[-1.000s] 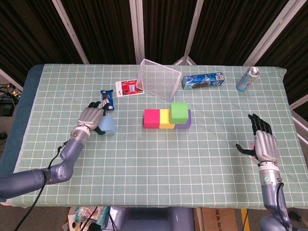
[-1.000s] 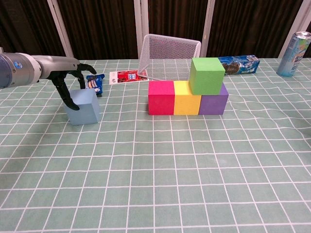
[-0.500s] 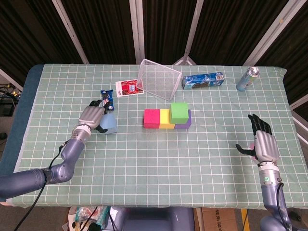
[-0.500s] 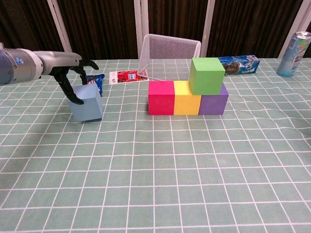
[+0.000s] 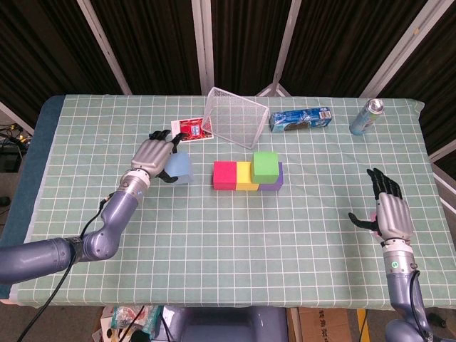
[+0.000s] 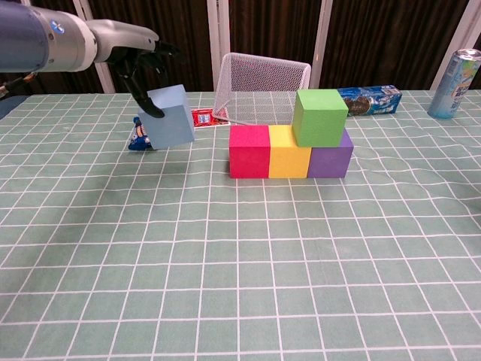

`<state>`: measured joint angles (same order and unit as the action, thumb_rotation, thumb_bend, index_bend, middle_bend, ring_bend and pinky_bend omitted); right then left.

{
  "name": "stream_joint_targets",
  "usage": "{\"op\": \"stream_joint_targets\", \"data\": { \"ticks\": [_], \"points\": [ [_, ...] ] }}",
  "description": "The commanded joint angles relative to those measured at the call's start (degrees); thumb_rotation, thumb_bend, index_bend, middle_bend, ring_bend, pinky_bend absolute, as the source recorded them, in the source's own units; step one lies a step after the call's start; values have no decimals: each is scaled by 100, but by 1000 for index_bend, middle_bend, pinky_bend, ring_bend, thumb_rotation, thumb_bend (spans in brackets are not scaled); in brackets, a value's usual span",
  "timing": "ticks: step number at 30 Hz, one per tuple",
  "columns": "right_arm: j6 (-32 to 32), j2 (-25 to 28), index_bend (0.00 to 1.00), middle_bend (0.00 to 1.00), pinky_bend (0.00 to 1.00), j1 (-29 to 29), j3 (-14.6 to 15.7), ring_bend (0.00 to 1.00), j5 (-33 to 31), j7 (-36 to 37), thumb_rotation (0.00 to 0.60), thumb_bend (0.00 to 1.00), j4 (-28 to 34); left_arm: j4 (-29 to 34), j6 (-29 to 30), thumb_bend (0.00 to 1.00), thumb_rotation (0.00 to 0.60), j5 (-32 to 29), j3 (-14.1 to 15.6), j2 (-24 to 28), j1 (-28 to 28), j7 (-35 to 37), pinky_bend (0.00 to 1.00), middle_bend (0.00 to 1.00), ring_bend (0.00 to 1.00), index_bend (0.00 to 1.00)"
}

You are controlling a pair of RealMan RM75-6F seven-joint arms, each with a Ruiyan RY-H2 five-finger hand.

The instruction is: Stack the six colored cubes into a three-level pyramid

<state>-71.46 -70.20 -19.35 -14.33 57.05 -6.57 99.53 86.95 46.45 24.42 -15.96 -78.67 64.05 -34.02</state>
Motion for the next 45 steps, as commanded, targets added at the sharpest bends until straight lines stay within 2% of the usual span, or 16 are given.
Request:
{"op": "stream_joint_targets", "data": {
  "ticks": [1,10,17,31,45],
  "points": [
    [42,1,0,0,0,-1,-17,0,-44,41,600,237,-10,-68,-79,307,600,-584,-122,-24,477,-334,12,385,22,27],
    [200,16,0,0,0,-13,-67,0,-161,201,600,236,-46,-581,-15,307,600,-1612,-215,-508,1425,-932,12,385,22,26],
    [210,35,0,0,0,-10,-105,0,-159,282,600,237,-97,-1100,-93,307,600,-2052,-211,-939,1928,-1256,12,384,22,26],
    [290,84,0,0,0,14,-141,0,-171,470,600,236,-110,-2068,-293,307,600,-2480,-201,-1695,2521,-1585,12,385,22,26],
    [365,76,0,0,0,7,-133,0,-205,519,600,235,-144,-2389,-431,307,600,-2540,-275,-1896,2728,-1659,12,385,22,26]
  ]
}}
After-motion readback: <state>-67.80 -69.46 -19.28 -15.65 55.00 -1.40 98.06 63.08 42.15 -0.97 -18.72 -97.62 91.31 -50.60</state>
